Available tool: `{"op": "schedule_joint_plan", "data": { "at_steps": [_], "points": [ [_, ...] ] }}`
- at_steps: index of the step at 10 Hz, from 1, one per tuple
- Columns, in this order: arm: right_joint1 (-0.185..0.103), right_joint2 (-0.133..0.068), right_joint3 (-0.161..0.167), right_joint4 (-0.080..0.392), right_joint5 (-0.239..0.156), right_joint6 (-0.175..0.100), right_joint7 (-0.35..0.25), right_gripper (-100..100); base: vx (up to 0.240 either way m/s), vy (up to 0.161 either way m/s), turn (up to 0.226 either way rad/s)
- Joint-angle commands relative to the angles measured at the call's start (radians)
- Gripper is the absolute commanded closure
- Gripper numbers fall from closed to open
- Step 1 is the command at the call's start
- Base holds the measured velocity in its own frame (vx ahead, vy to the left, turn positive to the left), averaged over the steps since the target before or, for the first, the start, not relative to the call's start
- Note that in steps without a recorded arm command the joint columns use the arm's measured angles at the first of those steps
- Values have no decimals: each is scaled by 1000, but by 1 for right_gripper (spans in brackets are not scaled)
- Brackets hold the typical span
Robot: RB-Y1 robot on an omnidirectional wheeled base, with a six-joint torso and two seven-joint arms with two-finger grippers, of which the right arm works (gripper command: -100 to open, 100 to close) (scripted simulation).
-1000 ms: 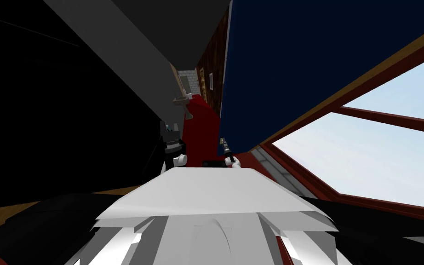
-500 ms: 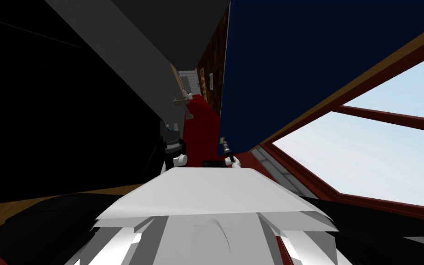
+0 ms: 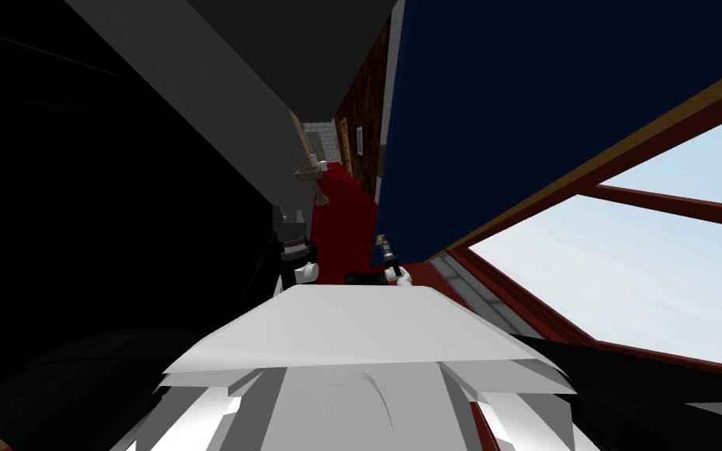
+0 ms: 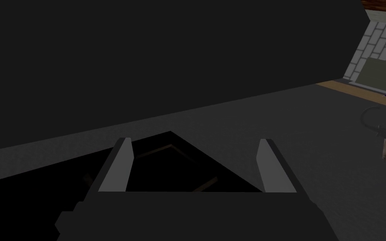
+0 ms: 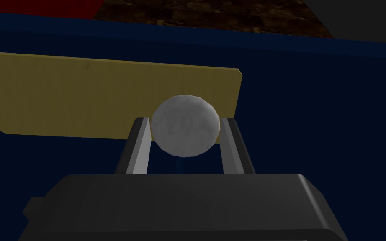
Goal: Push the door open
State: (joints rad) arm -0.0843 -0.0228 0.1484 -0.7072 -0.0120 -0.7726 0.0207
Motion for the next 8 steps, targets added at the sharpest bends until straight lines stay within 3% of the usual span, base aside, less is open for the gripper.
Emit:
{"op": "schedule_joint_plan", "data": {
  "at_steps": [1,2,5,6,8],
  "points": [
    [-9,-21,-26,5,-12,-13,3,100,182,89,-47],
    [-9,-21,-26,5,-12,-13,3,100,120,50,-4],
    [-13,-41,-67,9,-32,-12,14,100,183,59,-103],
    [-4,-40,-55,-11,-32,2,7,-100,-51,108,-79],
    [-3,-39,-56,-14,-34,4,6,-100,-184,55,-38]
  ]
}}
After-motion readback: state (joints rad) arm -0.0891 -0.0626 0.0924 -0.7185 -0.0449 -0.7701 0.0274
